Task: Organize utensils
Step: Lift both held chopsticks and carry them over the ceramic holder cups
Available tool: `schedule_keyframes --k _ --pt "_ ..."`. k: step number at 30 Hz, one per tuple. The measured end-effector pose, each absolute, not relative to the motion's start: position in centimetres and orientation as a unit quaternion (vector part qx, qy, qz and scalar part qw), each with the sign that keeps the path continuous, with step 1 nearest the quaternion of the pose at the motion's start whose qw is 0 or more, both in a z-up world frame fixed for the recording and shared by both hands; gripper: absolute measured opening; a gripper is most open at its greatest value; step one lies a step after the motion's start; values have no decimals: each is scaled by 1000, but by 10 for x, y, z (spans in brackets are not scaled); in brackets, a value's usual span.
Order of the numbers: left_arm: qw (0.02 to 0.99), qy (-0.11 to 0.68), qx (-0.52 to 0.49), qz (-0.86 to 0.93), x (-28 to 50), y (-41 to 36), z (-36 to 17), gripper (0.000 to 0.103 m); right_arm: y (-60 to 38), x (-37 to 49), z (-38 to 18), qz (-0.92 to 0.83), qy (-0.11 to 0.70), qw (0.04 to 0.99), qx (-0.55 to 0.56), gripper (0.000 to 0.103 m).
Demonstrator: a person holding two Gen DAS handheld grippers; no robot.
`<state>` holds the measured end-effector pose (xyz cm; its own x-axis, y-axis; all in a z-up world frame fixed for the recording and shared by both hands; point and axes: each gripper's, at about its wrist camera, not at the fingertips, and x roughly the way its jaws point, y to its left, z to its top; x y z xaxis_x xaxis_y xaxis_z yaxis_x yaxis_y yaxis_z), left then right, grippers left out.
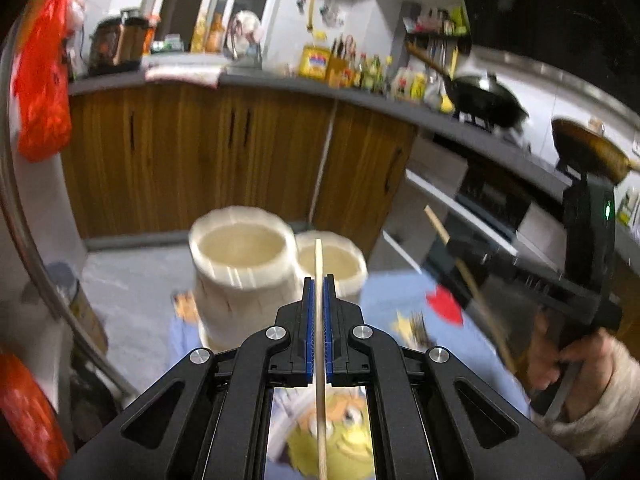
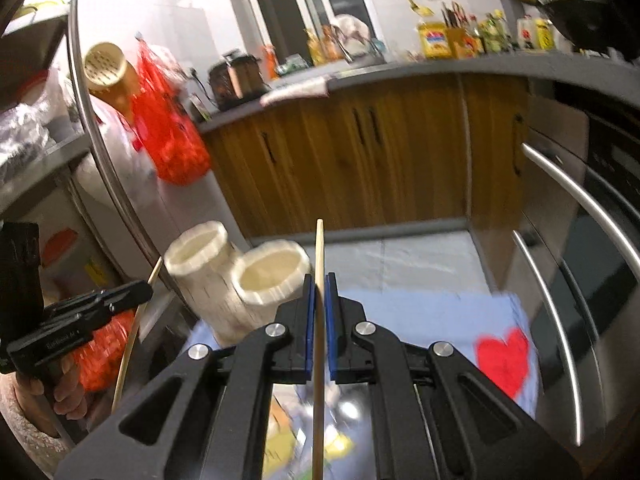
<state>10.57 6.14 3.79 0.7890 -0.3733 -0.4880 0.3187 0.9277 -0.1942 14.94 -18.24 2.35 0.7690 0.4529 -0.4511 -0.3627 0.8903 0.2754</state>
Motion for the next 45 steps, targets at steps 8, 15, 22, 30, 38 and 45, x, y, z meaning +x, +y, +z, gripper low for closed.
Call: schedule_keyframes --k 8,15,22,30,38,45 --pt "971 184 -37 -150 175 70 100 5 -138 214 43 224 203 945 126 5" --pt "980 150 -49 -119 226 75 106 5 -121 251 40 216 162 949 162 5" --pt "982 139 -73 -105 250 79 98 5 -116 268 34 202 140 954 171 5" --pt "986 141 -44 -83 243 73 61 5 -101 265 17 185 121 968 115 5" --pt "982 164 -38 -84 208 85 37 5 -105 244 -3 206 152 961 104 5" --pt "972 214 -32 -94 187 88 18 5 -107 212 -11 224 175 956 76 5"
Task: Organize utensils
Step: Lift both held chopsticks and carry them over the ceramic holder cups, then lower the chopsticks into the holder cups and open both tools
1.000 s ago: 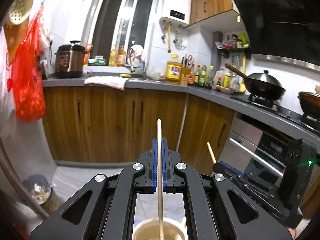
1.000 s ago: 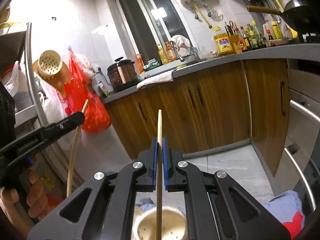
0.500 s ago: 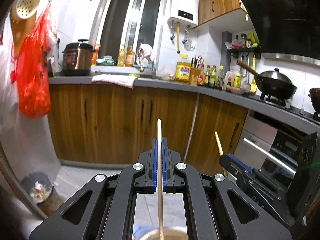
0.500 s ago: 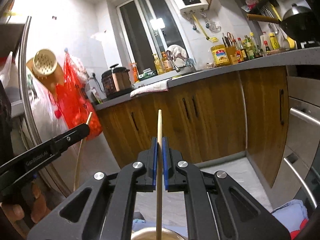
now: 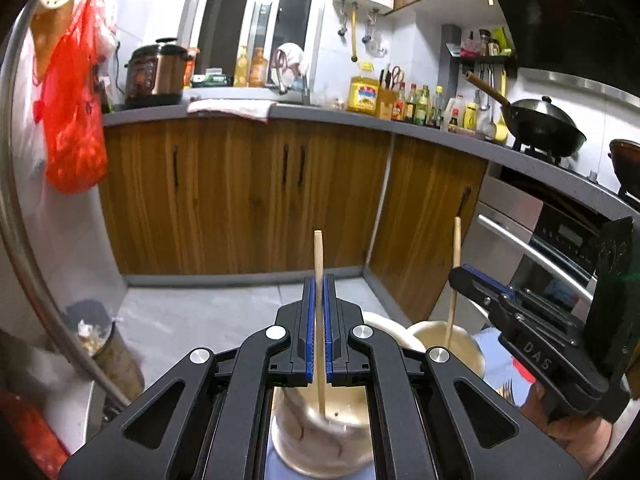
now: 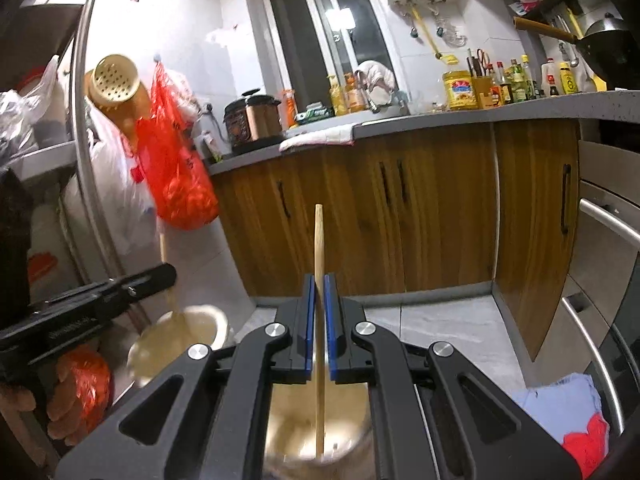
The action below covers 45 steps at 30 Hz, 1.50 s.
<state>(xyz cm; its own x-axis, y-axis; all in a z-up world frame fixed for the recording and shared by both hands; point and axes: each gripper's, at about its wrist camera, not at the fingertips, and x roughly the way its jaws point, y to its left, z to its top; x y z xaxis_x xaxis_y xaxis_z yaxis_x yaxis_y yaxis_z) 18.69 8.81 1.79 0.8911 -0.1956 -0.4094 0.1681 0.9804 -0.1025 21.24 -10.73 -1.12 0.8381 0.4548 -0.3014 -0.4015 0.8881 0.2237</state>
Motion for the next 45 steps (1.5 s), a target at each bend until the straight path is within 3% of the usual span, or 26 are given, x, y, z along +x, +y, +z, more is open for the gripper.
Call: schedule_keyframes --k 15,29,35,37,39,43,45 --pt "974 205 -36 -94 156 91 20 5 -112 176 -3 224 160 960 45 5" --pt "969 230 -53 -77 186 97 4 7 -118 215 -10 201 204 956 68 5" --pt "968 235 -45 -72 186 95 0 8 -122 222 -20 202 226 950 79 13" --pt "968 238 -50 -71 187 97 0 14 -121 220 -21 205 229 948 79 18" --pt "967 239 -56 -69 187 99 0 26 -121 218 -21 207 231 947 79 20" --pt "967 238 -65 -70 180 103 2 39 -124 208 -15 217 232 944 84 41" --pt "968 234 -65 -69 174 102 6 54 -126 200 -9 224 229 943 84 49"
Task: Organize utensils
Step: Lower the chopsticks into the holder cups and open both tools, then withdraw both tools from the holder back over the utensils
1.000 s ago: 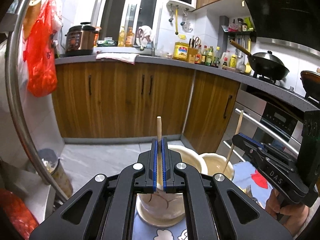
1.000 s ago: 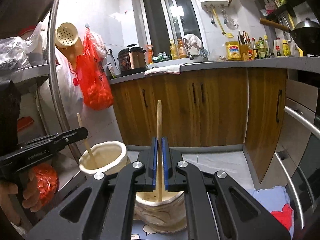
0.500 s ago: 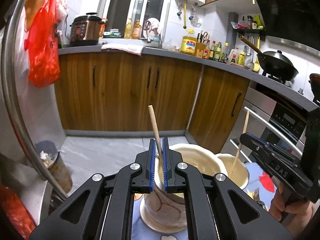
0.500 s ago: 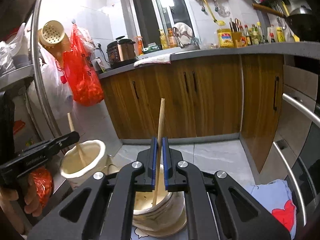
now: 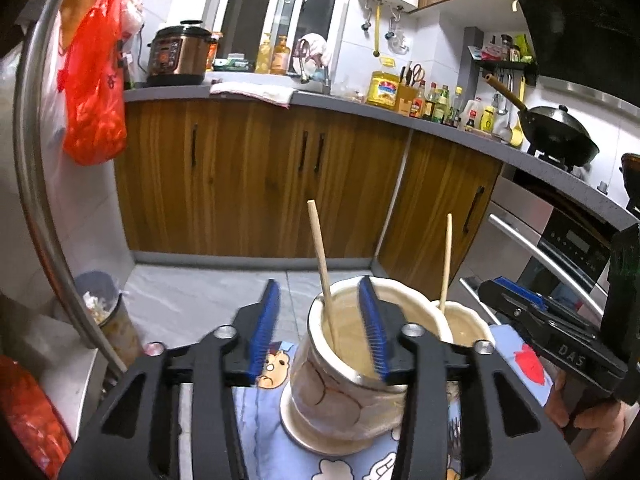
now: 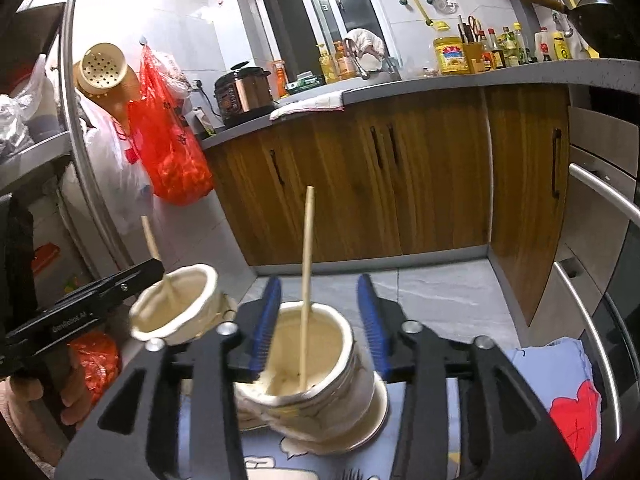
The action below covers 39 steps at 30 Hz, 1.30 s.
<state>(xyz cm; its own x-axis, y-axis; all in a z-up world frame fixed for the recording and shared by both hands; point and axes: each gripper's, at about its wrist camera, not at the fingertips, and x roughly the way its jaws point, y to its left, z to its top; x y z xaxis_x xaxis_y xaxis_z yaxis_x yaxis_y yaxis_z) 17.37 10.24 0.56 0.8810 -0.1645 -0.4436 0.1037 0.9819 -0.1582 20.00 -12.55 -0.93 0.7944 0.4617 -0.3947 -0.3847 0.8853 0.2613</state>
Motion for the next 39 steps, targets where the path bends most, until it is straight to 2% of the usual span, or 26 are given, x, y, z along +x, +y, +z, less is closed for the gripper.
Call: schedule_keyframes --k 3,6,9,12,18,25,39 --pt "971 222 -65 -66 160 102 14 78 -127 183 3 234 216 945 71 65" --pt "973 212 -66 -65 144 102 25 85 -130 166 15 240 204 947 57 79" --pt "975 203 -67 -63 128 100 35 92 -137 146 24 245 194 949 47 87" --pt "976 200 -56 -60 111 95 43 94 -145 127 31 245 180 952 39 97" --pt "976 205 -50 -54 84 80 44 98 -163 95 30 203 159 966 3 98" --pt "968 236 -44 -76 68 61 26 98 -184 83 20 167 182 969 -15 98" --pt "933 343 0 -106 62 15 -49 98 -247 88 -52 86 316 945 5 98"
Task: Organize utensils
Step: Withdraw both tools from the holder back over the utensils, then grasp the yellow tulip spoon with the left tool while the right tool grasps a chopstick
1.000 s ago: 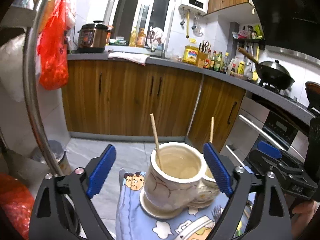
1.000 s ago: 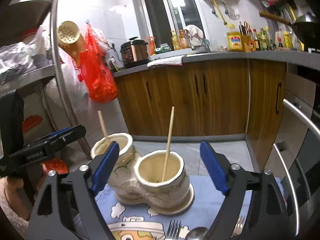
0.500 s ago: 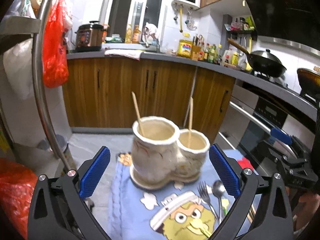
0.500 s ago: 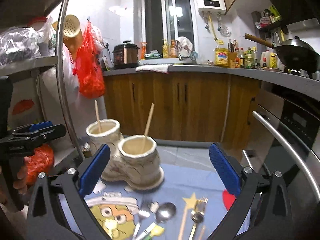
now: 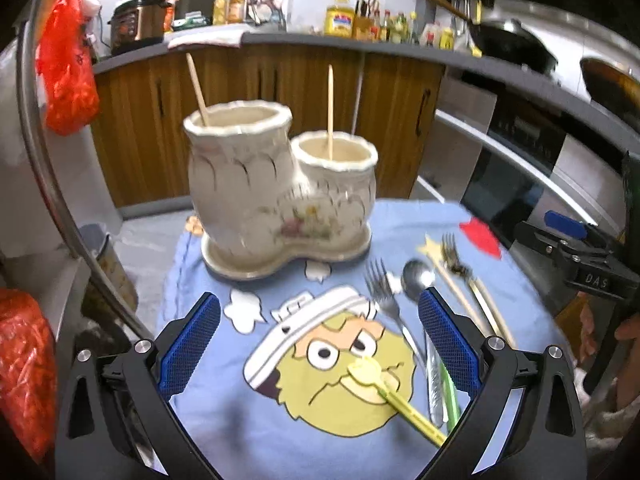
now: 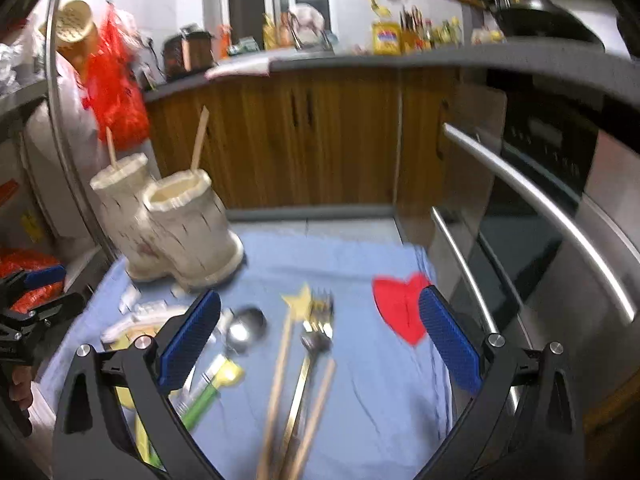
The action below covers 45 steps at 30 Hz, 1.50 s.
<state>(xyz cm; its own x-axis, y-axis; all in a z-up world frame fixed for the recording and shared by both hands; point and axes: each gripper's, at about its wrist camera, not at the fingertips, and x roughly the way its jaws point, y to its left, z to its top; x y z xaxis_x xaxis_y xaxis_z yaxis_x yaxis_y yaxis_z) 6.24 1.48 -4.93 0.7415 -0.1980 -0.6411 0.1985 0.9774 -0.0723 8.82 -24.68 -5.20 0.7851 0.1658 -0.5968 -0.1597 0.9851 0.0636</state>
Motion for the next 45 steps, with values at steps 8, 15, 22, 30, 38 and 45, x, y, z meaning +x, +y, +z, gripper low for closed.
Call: schedule_keyframes --k 8,15,22,30,38,45 --pt "891 443 -5 -99 60 -6 -99 95 -255 86 -91 89 377 922 -1 98" --pt "872 480 -19 -99 57 -14 -120 68 -255 89 -101 101 390 915 8 98" --pt "864 486 -43 -123 53 -21 -116 39 -253 95 -108 109 413 904 17 55" --pt "861 488 -25 -142 54 -32 -118 28 -250 100 -117 115 442 889 21 17" --pt "859 492 -22 -140 53 -28 -118 28 -243 104 -124 111 453 884 -8 17" --pt "844 512 -46 -151 53 -25 -116 28 -240 107 -123 109 462 880 -11 16"
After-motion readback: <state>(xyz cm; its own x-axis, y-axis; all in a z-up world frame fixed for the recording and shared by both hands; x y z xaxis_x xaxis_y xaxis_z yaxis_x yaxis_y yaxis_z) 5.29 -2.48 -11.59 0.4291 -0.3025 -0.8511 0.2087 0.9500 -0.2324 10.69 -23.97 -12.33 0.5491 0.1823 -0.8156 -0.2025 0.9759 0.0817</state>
